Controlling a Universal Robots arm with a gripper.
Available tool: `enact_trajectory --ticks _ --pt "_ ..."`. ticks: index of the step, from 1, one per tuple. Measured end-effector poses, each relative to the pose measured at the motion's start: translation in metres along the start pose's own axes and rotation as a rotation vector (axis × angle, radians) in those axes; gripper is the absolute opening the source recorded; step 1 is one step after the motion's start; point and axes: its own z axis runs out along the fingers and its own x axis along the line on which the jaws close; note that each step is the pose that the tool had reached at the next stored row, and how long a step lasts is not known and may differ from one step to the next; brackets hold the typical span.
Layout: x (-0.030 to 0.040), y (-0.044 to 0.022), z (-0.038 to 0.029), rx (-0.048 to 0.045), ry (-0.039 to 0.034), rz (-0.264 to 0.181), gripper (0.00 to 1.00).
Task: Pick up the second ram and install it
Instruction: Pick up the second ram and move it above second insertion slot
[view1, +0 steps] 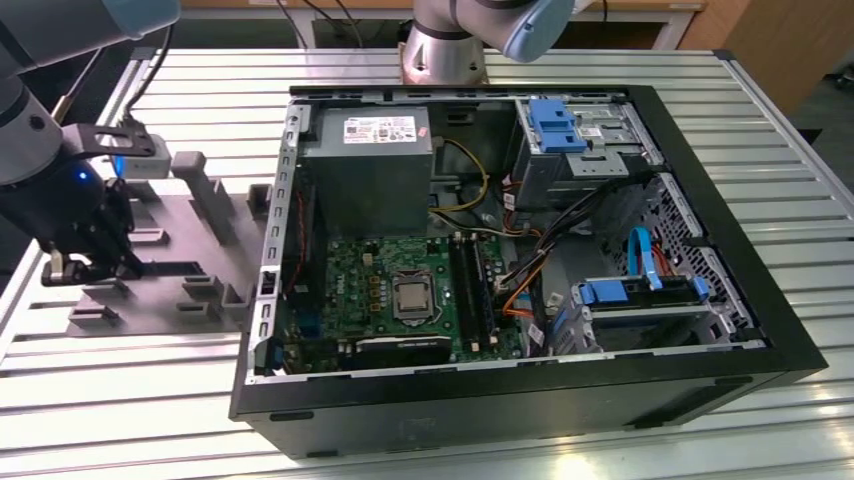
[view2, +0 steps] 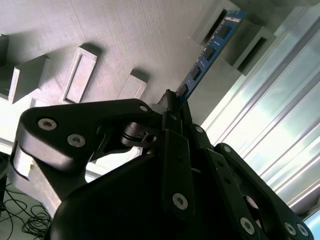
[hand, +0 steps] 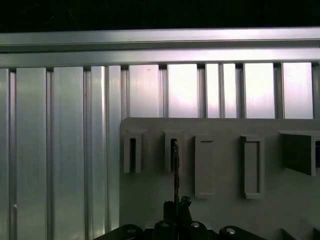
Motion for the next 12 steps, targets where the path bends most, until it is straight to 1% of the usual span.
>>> enact_trajectory --ticks 12 --pt "-0.0001 0.0 -0.0052 0.0 0.0 0.0 0.14"
